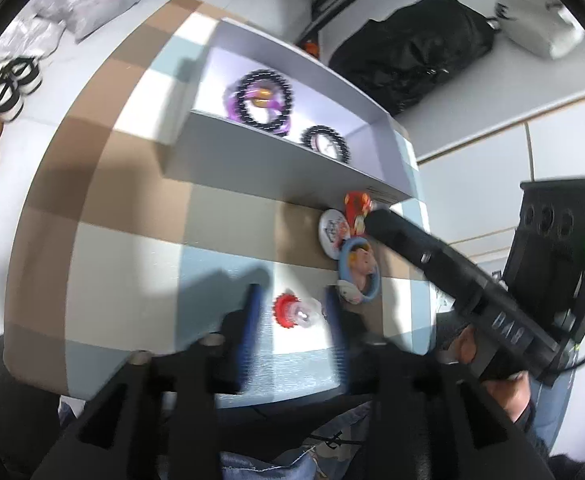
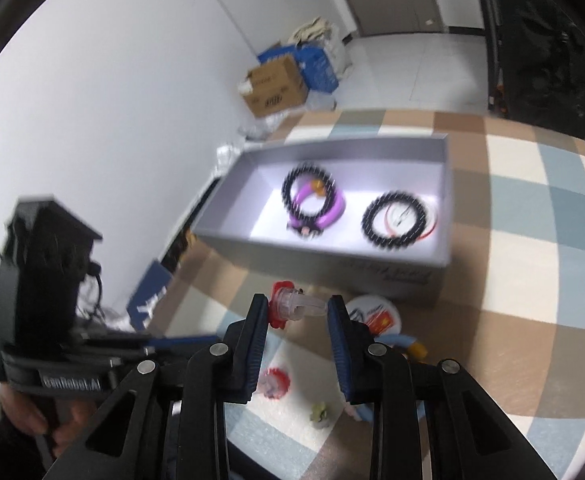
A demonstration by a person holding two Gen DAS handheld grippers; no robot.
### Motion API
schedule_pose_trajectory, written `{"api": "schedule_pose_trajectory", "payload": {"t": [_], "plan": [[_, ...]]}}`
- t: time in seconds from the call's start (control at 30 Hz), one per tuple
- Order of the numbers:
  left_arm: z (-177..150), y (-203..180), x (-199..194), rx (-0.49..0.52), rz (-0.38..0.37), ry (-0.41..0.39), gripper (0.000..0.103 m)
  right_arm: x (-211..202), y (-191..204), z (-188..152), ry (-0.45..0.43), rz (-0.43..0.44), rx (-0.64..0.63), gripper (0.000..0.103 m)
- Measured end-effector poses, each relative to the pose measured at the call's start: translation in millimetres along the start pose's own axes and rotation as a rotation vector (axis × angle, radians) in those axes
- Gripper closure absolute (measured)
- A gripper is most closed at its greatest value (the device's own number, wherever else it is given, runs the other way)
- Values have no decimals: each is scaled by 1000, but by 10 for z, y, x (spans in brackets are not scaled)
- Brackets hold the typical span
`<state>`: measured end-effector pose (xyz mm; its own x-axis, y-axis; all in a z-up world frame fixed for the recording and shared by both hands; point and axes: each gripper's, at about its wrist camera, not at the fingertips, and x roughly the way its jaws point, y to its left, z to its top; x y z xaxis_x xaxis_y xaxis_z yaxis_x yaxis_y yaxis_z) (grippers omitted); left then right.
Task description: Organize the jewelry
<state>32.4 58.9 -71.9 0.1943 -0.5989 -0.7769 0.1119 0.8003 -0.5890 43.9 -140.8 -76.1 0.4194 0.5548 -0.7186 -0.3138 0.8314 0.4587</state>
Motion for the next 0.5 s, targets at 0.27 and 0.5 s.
{"api": "schedule_pose_trajectory", "payload": {"t": [0.27,0.5], "plan": [[-91,-210,159,119,95,6,47,-139,-77,117,-67,30,62,74],[-173,-307,262,214,195,5,59,-276,-116,139,-101,44,70,74]]}}
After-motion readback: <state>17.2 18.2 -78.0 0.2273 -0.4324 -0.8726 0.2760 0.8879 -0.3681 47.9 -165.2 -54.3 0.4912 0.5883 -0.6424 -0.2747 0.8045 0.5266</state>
